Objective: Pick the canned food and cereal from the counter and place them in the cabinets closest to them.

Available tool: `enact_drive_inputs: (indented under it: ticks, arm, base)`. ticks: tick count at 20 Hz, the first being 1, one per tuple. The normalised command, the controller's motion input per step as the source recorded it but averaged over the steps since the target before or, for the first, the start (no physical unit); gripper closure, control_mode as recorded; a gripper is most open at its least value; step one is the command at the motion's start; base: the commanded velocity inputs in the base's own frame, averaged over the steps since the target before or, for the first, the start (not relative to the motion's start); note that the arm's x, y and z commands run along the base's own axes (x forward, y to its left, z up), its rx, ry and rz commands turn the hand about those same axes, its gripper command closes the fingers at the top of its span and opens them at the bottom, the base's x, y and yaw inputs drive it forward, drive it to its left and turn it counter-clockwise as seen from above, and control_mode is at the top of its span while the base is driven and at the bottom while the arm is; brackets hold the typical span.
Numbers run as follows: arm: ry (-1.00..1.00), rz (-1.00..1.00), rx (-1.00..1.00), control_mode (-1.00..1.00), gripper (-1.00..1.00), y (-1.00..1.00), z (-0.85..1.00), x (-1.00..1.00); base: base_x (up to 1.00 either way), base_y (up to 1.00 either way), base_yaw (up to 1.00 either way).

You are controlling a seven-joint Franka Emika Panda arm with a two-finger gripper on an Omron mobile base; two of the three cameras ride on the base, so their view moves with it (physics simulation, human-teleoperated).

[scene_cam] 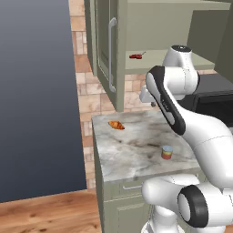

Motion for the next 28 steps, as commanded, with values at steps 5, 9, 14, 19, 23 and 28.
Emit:
enact_drive_inputs:
  ticks: [5, 9, 14, 19, 23, 28]
  arm:
    - [0.00, 0.00, 0.00, -1.00, -1.00, -0.07, -0.05, 0.00]
    - [0.00, 0.00, 0.00, -1.00, -1.00, 0.00, 0.00, 0.00]
    - [0.00, 0.00, 0.00, -1.00, -1.00, -0.04, -0.04, -0.01]
    - [0.00, 0.01, 0.00, -1.00, -1.00, -0.21, -0.21, -0.07]
    - [0.00, 0.01, 0.00, -1.00, -1.00, -0.22, -0.27, -0.07]
    - [0.00, 0.01, -0.02, -1.00, -1.00, -0.16, -0.28, -0.05]
  base:
    - [0.00, 0.00, 0.00]
    - [0.00, 0.00, 0.00]
    - [0.00, 0.00, 0.00]
    - [0.00, 0.00, 0.00]
    - [0.00, 0.00, 0.00]
    - [0.00, 0.00, 0.00]
